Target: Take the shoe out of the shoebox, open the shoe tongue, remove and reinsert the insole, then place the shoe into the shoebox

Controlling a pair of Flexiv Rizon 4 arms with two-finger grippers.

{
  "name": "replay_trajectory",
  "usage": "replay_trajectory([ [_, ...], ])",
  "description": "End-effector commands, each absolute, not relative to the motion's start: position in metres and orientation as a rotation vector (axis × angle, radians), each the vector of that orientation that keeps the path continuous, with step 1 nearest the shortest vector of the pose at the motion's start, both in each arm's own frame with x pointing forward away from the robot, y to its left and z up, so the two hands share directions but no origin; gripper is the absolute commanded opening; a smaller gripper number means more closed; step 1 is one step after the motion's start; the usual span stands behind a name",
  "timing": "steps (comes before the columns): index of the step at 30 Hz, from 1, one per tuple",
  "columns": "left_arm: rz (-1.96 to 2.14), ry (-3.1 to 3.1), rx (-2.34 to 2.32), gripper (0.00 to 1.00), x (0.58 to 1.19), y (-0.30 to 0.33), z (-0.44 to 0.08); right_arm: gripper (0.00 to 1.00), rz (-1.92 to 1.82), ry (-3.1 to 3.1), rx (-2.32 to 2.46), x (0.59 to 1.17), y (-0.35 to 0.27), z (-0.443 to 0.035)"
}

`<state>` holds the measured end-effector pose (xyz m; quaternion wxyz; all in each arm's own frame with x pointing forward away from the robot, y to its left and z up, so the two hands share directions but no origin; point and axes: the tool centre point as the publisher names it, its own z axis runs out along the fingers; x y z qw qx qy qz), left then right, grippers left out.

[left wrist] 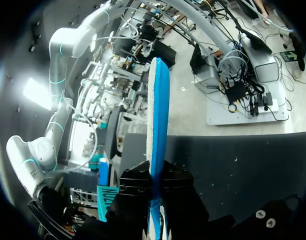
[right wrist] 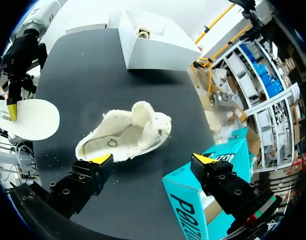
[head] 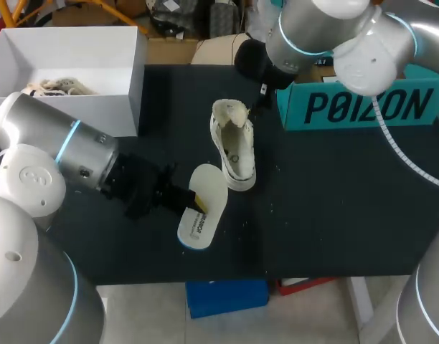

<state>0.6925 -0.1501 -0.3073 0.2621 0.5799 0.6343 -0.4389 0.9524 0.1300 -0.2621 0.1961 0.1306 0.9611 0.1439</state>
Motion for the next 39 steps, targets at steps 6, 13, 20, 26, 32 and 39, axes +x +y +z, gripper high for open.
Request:
replay_trajectory([
  [6,-1.183,1.717,1.571,0.00,0.692,-0.150,-0.307,1.00,0.381,2.659,0.594,0.894,0.093,-0.258],
  [13,-1.183,1.717,1.571,0.00,0.692,-0.150,-0.307,1.00,0.374,2.652,0.744,0.862,0.076,-0.264],
  [20,-1.262,1.706,1.583,0.00,0.701,-0.151,-0.309,1.00,0.354,2.652,0.767,0.857,0.076,-0.264],
  [26,-1.355,1.672,1.594,0.00,0.726,-0.162,-0.302,1.00,0.354,2.652,0.767,0.857,0.076,-0.264],
  [32,-1.358,1.703,1.629,0.00,0.755,-0.180,-0.301,1.00,0.354,2.652,0.767,0.857,0.076,-0.264],
  [39,-1.321,1.864,1.619,0.00,0.791,-0.195,-0.306,1.00,0.354,2.652,0.767,0.857,0.076,-0.264],
])
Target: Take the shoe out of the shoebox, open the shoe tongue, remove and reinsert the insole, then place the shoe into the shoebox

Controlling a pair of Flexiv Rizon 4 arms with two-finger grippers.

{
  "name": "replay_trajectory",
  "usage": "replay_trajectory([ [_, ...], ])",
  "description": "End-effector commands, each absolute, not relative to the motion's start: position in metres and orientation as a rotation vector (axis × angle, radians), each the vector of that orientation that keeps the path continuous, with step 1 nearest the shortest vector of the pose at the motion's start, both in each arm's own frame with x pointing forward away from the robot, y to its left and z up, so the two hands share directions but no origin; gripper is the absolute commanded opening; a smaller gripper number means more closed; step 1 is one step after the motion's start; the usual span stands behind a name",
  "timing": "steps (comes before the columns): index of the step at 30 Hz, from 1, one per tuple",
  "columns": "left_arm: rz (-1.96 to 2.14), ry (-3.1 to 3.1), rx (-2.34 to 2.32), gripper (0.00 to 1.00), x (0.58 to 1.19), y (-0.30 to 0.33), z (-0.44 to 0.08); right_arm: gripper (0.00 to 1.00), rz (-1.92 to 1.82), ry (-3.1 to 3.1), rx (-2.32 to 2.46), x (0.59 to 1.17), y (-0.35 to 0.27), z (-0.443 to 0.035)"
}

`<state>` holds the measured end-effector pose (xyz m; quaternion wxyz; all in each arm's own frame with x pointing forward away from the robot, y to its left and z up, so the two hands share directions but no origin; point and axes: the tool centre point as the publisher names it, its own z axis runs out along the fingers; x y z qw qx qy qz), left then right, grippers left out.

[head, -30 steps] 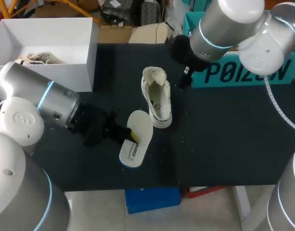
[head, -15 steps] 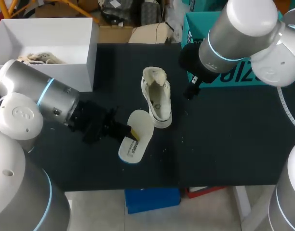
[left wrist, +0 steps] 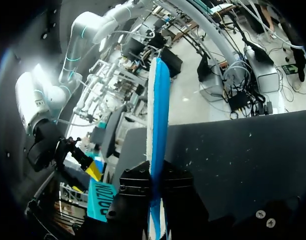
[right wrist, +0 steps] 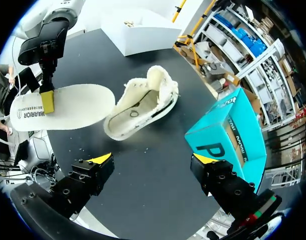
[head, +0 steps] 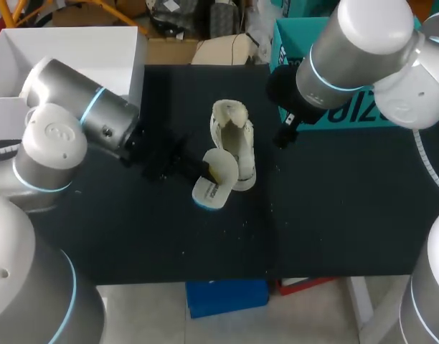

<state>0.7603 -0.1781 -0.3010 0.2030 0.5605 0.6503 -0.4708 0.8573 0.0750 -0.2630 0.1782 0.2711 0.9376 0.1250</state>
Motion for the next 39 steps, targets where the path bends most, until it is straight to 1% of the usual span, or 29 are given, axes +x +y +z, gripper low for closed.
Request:
replay_trajectory([
  [1,-1.328,1.868,1.623,0.00,0.794,-0.196,-0.307,1.00,0.354,2.652,0.767,0.857,0.076,-0.264],
  [13,-1.339,1.914,1.747,0.00,0.813,-0.216,-0.330,1.00,0.354,2.652,0.767,0.857,0.076,-0.264],
  [23,-1.233,1.974,1.735,0.00,0.835,-0.226,-0.353,1.00,0.354,2.652,0.767,0.857,0.076,-0.264],
  [25,-1.162,1.983,1.766,0.00,0.840,-0.228,-0.358,1.00,0.354,2.652,0.767,0.857,0.076,-0.264],
  [39,-1.003,2.062,1.700,0.00,0.887,-0.230,-0.381,1.00,0.354,2.652,0.767,0.857,0.076,-0.264],
])
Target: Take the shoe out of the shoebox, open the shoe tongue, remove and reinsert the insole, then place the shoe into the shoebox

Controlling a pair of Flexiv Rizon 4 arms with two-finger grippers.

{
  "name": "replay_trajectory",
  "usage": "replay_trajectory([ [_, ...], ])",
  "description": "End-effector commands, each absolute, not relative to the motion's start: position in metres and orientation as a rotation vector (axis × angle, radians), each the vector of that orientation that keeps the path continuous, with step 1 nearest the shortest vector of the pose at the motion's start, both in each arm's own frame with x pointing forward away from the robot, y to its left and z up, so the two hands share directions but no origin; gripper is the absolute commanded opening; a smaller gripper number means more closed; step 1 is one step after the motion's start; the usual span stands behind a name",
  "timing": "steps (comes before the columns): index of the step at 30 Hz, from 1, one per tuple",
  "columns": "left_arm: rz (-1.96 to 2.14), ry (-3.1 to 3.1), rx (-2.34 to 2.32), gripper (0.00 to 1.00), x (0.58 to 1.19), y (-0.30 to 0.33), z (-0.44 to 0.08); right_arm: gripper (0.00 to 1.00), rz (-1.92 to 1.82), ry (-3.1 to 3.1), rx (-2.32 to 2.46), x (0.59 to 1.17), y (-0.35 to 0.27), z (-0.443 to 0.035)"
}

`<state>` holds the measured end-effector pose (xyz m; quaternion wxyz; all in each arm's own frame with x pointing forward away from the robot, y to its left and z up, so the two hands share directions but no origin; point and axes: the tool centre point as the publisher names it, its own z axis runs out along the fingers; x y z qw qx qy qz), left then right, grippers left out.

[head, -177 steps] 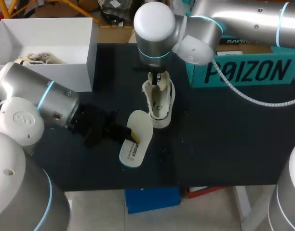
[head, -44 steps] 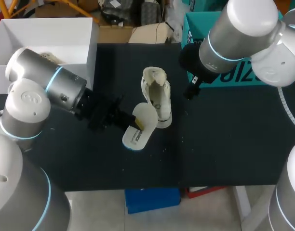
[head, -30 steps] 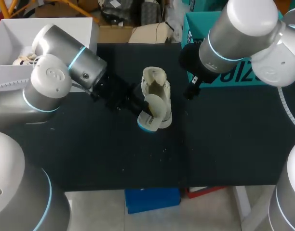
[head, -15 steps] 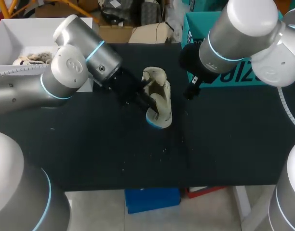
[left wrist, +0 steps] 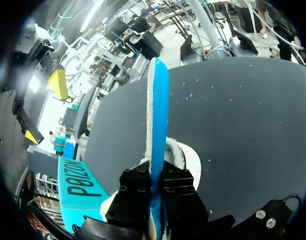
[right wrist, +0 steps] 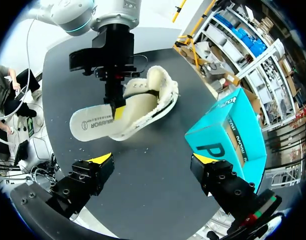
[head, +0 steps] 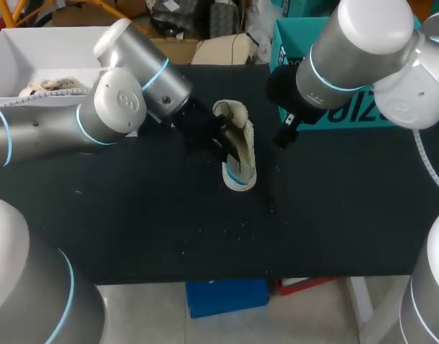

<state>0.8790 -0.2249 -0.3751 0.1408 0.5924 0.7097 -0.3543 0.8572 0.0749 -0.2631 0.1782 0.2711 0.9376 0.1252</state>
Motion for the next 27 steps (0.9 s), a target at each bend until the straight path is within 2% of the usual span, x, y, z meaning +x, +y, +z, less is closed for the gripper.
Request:
replay_trajectory([
  [1,-0.985,2.066,1.700,0.00,0.890,-0.231,-0.382,1.00,0.354,2.652,0.767,0.857,0.076,-0.264],
  [8,-0.815,2.060,1.712,0.00,0.902,-0.232,-0.382,1.00,0.354,2.652,0.767,0.857,0.076,-0.264],
  [9,-0.814,2.058,1.710,0.04,0.903,-0.232,-0.381,1.00,0.354,2.652,0.767,0.857,0.076,-0.264],
  [11,-0.821,2.051,1.703,0.35,0.902,-0.232,-0.378,1.00,0.354,2.652,0.767,0.857,0.076,-0.264],
  [12,-0.823,2.046,1.703,0.38,0.900,-0.232,-0.375,1.00,0.354,2.652,0.767,0.857,0.076,-0.264],
  [19,-0.864,2.011,1.706,0.36,0.880,-0.220,-0.355,1.00,0.354,2.652,0.767,0.857,0.076,-0.264],
  [25,-0.887,1.996,1.706,0.26,0.864,-0.210,-0.344,1.00,0.354,2.652,0.767,0.857,0.076,-0.264],
  [27,-0.901,1.997,1.724,0.26,0.857,-0.208,-0.343,1.00,0.354,2.652,0.767,0.857,0.076,-0.264],
])
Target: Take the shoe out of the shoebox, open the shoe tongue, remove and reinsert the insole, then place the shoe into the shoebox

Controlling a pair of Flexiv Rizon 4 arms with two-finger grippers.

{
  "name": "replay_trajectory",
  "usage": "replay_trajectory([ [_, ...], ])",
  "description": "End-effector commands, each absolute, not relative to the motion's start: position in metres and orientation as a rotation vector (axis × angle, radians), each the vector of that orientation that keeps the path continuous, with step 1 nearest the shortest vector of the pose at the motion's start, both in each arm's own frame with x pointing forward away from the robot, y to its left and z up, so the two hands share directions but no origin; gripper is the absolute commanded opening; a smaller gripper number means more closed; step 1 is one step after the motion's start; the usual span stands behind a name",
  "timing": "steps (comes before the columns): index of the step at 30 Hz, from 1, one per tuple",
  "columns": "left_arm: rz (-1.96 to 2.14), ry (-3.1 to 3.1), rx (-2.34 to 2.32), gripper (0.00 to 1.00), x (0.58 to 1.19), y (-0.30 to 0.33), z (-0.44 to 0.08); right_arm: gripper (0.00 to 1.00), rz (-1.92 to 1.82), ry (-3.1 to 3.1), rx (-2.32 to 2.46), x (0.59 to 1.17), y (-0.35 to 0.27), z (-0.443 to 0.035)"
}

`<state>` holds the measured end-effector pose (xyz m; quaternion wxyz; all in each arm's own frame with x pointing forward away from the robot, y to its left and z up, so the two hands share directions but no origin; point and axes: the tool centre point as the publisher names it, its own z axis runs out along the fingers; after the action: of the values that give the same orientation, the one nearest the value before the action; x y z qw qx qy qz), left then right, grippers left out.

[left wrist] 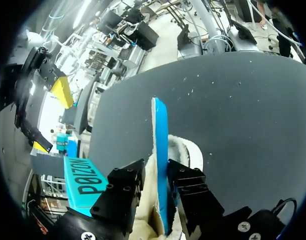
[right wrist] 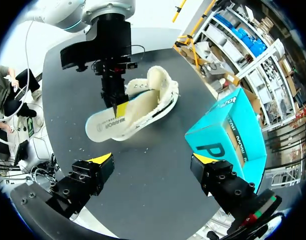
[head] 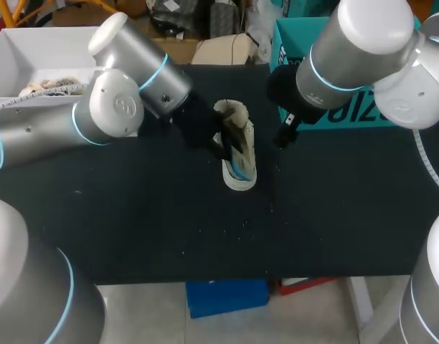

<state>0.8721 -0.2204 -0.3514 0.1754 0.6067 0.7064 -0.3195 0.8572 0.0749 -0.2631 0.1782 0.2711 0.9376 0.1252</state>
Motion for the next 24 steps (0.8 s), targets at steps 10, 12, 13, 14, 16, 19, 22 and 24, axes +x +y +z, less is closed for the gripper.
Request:
replay_trajectory([
  [10,-0.946,2.009,1.791,0.00,0.840,-0.213,-0.352,1.00,0.354,2.652,0.767,0.857,0.076,-0.264],
  [12,-0.948,2.012,1.794,0.00,0.841,-0.214,-0.354,1.00,0.354,2.652,0.767,0.857,0.076,-0.264],
  [13,-0.947,2.012,1.795,0.00,0.841,-0.214,-0.354,1.00,0.354,2.652,0.767,0.857,0.076,-0.264],
  [14,-0.937,2.011,1.785,0.00,0.842,-0.214,-0.354,1.00,0.354,2.652,0.767,0.857,0.076,-0.264],
  [16,-0.910,2.013,1.768,0.00,0.846,-0.214,-0.354,1.00,0.354,2.652,0.767,0.857,0.076,-0.264],
  [19,-0.908,2.021,1.725,0.00,0.852,-0.213,-0.356,1.00,0.354,2.652,0.767,0.857,0.076,-0.264],
  [22,-0.894,2.033,1.705,0.00,0.859,-0.214,-0.357,1.00,0.354,2.652,0.767,0.857,0.076,-0.264],
  [24,-0.890,2.036,1.693,0.00,0.865,-0.215,-0.358,1.00,0.354,2.652,0.767,0.857,0.076,-0.264],
])
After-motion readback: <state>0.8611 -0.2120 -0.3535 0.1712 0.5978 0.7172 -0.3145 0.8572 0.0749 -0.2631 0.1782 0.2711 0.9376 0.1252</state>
